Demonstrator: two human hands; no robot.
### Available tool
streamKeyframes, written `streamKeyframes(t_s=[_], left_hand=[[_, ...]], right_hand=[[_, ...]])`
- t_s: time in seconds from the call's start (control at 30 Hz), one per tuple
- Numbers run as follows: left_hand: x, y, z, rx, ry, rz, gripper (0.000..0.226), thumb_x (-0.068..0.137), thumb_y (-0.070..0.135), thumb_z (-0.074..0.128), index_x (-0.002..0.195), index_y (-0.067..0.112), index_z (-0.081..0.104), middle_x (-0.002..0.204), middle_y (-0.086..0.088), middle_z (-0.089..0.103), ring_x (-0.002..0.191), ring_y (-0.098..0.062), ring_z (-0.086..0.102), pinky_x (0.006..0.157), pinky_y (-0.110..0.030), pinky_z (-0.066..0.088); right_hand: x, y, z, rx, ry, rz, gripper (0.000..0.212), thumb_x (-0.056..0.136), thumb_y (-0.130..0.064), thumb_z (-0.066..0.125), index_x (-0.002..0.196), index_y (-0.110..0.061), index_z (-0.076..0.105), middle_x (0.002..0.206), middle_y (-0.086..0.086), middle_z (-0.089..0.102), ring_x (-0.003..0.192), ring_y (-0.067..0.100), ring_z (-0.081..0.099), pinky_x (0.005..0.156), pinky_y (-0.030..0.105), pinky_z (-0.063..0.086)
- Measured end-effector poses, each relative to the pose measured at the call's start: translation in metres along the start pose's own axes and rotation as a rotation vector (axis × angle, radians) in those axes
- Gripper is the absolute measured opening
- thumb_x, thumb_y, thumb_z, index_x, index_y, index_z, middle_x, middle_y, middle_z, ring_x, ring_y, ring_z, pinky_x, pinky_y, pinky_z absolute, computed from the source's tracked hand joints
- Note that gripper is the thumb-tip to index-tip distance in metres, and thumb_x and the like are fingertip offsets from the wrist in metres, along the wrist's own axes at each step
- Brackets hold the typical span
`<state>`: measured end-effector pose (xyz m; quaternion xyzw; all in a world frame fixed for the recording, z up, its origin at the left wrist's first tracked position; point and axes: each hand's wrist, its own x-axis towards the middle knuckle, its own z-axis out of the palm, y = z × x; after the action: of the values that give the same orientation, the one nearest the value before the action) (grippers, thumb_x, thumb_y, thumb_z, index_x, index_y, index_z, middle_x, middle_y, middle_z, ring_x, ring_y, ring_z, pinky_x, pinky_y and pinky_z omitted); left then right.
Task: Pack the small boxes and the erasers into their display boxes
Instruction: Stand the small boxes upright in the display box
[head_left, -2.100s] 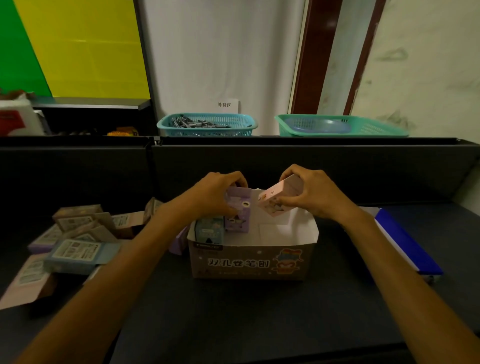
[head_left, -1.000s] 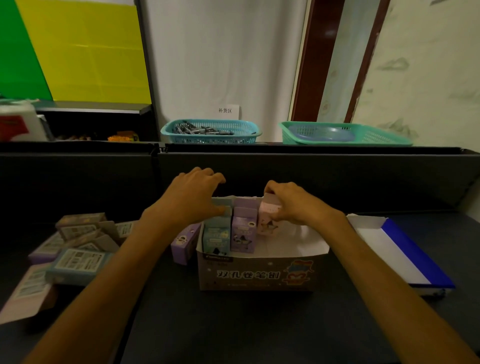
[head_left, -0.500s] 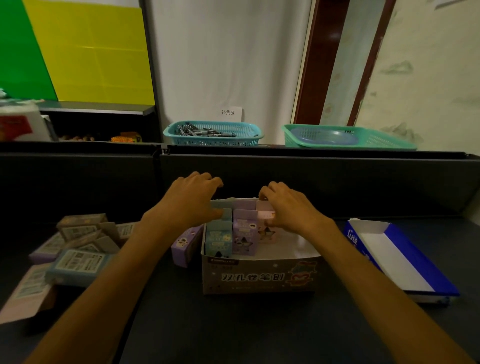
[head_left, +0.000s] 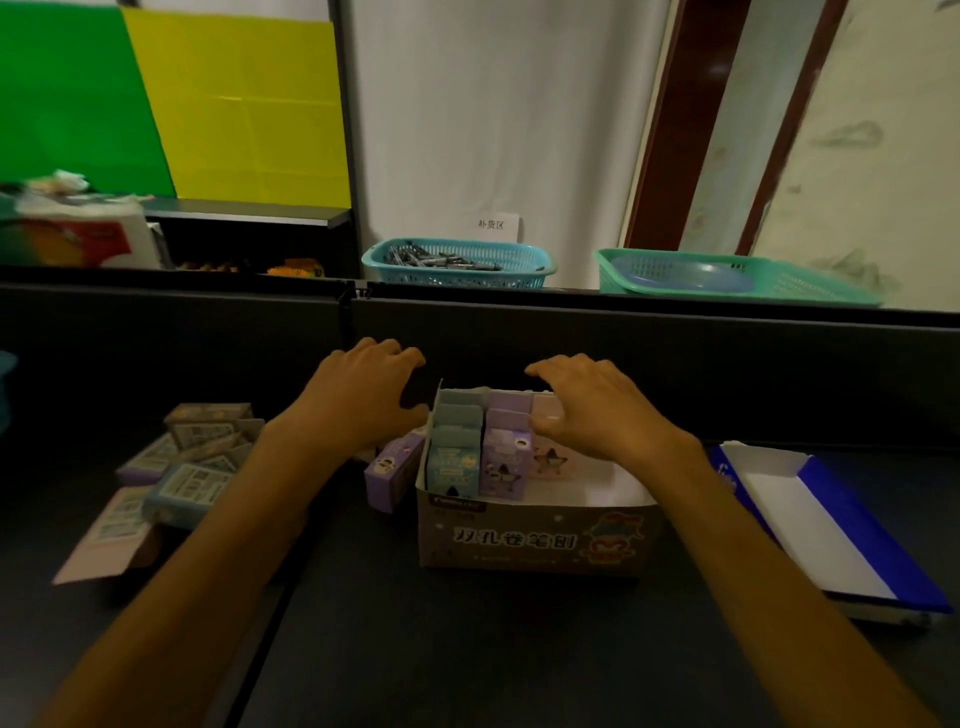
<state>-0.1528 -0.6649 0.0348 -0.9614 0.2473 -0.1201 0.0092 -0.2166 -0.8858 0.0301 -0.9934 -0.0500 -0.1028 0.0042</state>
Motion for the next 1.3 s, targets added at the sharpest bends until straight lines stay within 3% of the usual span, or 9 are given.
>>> streamKeyframes(t_s=[0.4,0.67,0.93,1.3], left_hand=[[-0.054,-0.072,0.002,0.046,-0.055,-0.183,0.063,0.087,0.048,0.054,0.142,0.027,0.031,0.140,-0.002,0.041,0.127,-0.023,0.039,0.096,-0.039,0.038],[-0.074,-0.153,0.009,0.042,-0.110,-0.163,0.062,0.088,0.049,0.052,0.142,0.027,0.031,0.141,-0.003,0.040,0.127,-0.024,0.039,0.096,-0.040,0.038],[-0.081,-0.210,0.030,-0.038,-0.130,-0.061,0.063,0.084,0.059,0.052,0.137,0.028,0.038,0.134,0.000,0.045,0.120,-0.021,0.044,0.091,-0.037,0.040],[-0.092,-0.226,0.047,-0.262,-0.026,0.100,0.057,0.083,0.047,0.060,0.134,0.026,0.043,0.135,0.004,0.041,0.119,-0.015,0.040,0.094,-0.034,0.042]], right_hand=[[0.022,-0.065,0.002,0.037,0.105,-0.116,0.056,0.093,-0.041,0.053,0.143,-0.024,0.035,0.142,0.000,0.044,0.128,0.020,0.041,0.105,0.037,0.031],[0.043,-0.145,0.001,0.083,0.204,-0.110,0.050,0.095,-0.037,0.050,0.141,-0.023,0.039,0.139,0.000,0.047,0.125,0.019,0.042,0.103,0.036,0.033],[0.060,-0.212,0.035,0.112,0.090,-0.030,0.047,0.095,-0.038,0.050,0.139,-0.023,0.042,0.136,0.000,0.050,0.122,0.018,0.045,0.100,0.033,0.034],[0.048,-0.237,0.060,0.213,-0.072,0.030,0.049,0.093,-0.039,0.055,0.138,-0.027,0.040,0.132,-0.001,0.052,0.113,0.014,0.051,0.084,0.022,0.039]])
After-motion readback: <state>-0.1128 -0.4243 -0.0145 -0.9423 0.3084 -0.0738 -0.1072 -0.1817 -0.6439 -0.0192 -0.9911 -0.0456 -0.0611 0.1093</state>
